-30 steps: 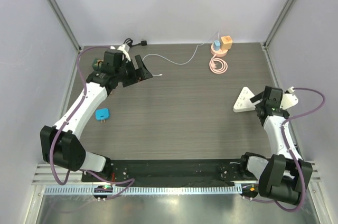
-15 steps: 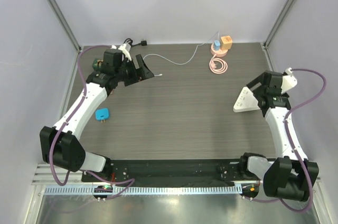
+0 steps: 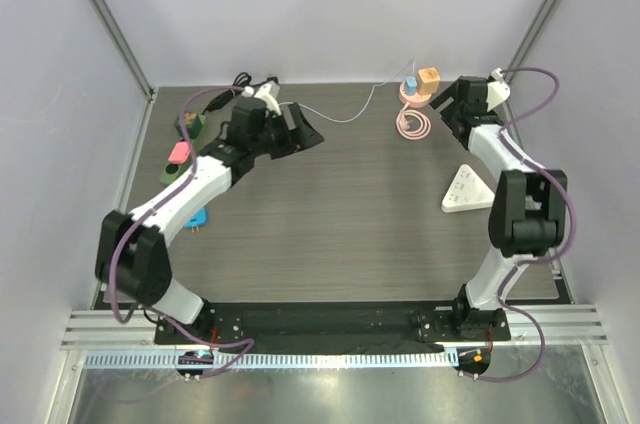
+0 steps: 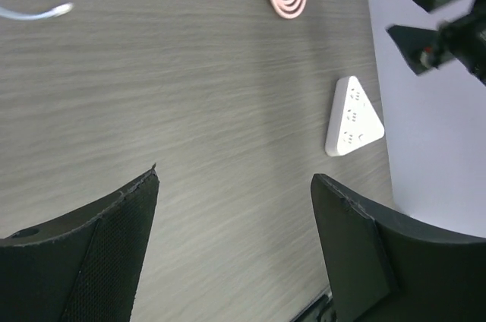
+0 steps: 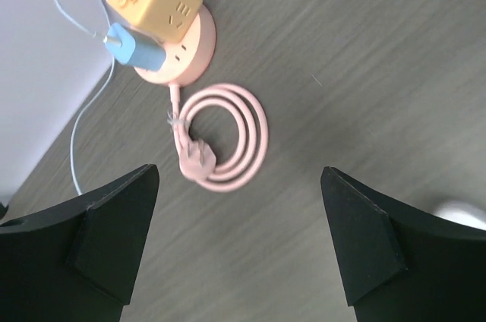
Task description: Pull the plug off the socket
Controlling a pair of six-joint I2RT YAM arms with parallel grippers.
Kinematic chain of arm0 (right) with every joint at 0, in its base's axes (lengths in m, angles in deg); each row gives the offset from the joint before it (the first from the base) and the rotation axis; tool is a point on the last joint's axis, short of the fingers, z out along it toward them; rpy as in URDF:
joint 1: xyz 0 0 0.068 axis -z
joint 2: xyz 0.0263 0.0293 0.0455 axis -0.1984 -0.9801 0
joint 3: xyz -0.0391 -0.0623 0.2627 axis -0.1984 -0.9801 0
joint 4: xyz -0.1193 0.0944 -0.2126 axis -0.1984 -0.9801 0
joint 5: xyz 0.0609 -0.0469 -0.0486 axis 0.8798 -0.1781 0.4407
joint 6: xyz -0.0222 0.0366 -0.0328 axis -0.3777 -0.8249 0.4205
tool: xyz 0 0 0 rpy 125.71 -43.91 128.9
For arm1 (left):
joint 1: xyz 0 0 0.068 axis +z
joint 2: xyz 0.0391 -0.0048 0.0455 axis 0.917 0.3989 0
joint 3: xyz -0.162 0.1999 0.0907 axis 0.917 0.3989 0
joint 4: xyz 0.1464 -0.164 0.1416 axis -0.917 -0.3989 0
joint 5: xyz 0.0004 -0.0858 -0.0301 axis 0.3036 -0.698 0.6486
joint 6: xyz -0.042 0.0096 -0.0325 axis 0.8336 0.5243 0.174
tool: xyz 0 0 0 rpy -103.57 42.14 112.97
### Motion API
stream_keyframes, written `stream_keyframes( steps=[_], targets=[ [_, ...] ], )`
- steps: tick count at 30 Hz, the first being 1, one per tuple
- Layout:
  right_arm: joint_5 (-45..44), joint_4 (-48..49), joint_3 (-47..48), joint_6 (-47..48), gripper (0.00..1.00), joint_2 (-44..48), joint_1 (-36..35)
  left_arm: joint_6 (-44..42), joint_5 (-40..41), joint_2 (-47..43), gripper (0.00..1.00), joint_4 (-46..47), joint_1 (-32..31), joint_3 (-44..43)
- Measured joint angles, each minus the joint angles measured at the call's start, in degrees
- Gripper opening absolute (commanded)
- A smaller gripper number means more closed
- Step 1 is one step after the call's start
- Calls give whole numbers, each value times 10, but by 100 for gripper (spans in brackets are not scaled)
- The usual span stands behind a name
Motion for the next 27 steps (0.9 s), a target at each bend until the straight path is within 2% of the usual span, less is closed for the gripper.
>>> stream_keyframes(
  steps=[3, 8, 14, 19, 27],
  targets=[
    [-1, 25, 56, -4, 87, -81, 0, 6, 17, 87, 83, 56, -38, -58],
    [2, 55, 139, 10, 80, -183, 0, 2, 30, 295, 81, 125, -66, -266],
    [41, 34, 248, 64, 79, -289, -12, -10, 38, 492, 81, 163, -63, -499],
    [68, -32, 373, 87, 75, -383, -26, 10, 29, 546, 79, 181, -59, -520],
    [37, -82, 400, 117, 71, -401, -64, 6, 6, 559, 79, 188, -59, -519]
  ],
)
